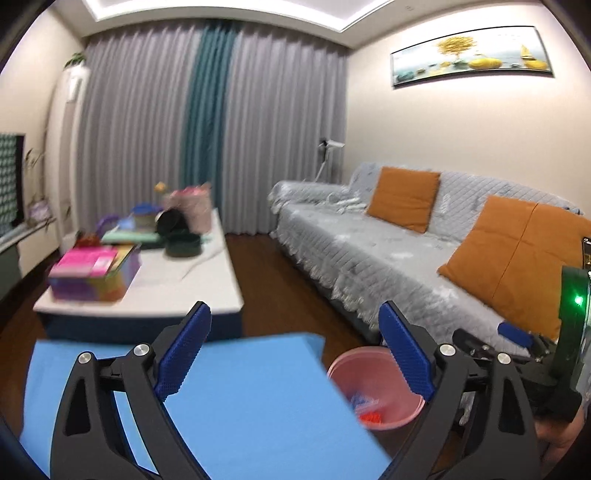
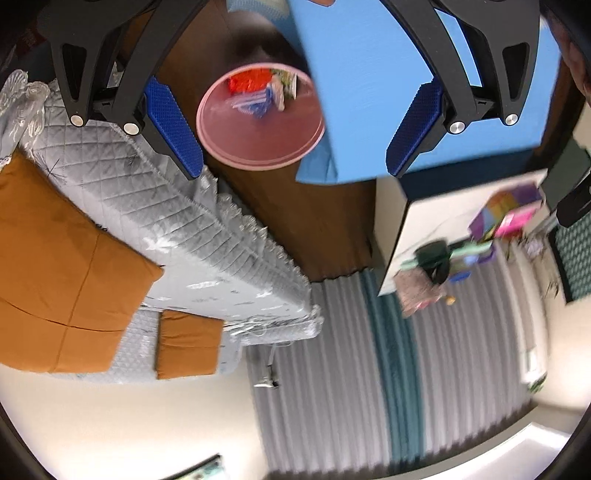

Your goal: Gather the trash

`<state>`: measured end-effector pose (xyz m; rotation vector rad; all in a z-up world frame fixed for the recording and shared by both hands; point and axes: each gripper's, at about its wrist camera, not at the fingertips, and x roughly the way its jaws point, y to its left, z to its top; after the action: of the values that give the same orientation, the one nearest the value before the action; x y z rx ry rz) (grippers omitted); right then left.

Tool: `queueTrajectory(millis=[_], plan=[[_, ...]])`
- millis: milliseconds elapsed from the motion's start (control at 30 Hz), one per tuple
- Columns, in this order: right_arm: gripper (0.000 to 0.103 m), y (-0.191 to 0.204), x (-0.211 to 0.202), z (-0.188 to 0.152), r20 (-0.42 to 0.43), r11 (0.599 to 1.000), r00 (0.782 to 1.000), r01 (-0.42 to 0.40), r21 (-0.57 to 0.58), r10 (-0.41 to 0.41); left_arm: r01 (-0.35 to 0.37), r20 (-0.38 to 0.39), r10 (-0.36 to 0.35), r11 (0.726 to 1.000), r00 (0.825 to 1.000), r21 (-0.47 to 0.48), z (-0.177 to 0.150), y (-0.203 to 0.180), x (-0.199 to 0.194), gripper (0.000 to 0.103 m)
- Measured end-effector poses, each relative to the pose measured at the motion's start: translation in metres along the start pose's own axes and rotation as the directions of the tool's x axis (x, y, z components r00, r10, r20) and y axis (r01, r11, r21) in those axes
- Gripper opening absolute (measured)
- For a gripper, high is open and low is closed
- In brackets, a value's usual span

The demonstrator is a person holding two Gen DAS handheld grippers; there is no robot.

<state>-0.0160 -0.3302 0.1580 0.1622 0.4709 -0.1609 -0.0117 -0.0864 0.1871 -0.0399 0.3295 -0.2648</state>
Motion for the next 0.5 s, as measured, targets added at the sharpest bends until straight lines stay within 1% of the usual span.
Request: queueTrajectory(millis=[67, 133, 167, 200, 300, 367, 467, 500], plan=[[0.098, 0.012, -0.007, -0.018, -0.01, 1.0, 1.0, -0.007, -0.031, 0.007, -0.056, -0.008, 0.056, 0.998, 0.998, -0.006, -0.025, 0.014, -0.013, 0.089], [0.098, 0.025, -0.014, -0.041, -0.016, 0.998, 1.0, -0.012, -0.06, 0.011, -0.106, -0.015, 0.106, 0.994, 0.994, 0.012, -0.048, 0.022, -0.022, 0.089], [0.098, 0.03, -0.015, -0.046, -0.019, 0.997, 1.0, -0.015, -0.07, 0.014, -0.143, -0.032, 0.143, 0.99, 0.989, 0.012, -0.067, 0.028, -0.026, 0.091], [0.098, 0.037, -0.018, -0.059, -0.023, 0.996, 1.0, -0.021, -0.09, 0.019, -0.16, -0.05, 0.16, 0.987, 0.986, -0.001, -0.077, 0.034, -0.029, 0.092], [0.098, 0.047, -0.02, -0.081, -0.03, 0.993, 0.999, -0.031, -0.113, 0.028, -0.202, -0.129, 0.195, 0.979, 0.972, -0.042, -0.115, 0.048, -0.034, 0.093], [0.098, 0.052, -0.018, -0.095, -0.052, 0.992, 0.998, -0.04, -0.118, 0.034, -0.241, -0.153, 0.233, 0.97, 0.96, -0.036, -0.134, 0.057, -0.04, 0.093], [0.098, 0.058, -0.011, -0.107, -0.082, 0.989, 0.996, -0.051, -0.142, 0.04, -0.261, -0.212, 0.243, 0.964, 0.947, -0.06, -0.148, 0.074, -0.039, 0.093], [0.098, 0.059, -0.009, -0.107, -0.084, 0.988, 0.996, -0.052, -0.144, 0.04, -0.27, -0.215, 0.249, 0.96, 0.944, -0.071, -0.15, 0.079, -0.041, 0.093]])
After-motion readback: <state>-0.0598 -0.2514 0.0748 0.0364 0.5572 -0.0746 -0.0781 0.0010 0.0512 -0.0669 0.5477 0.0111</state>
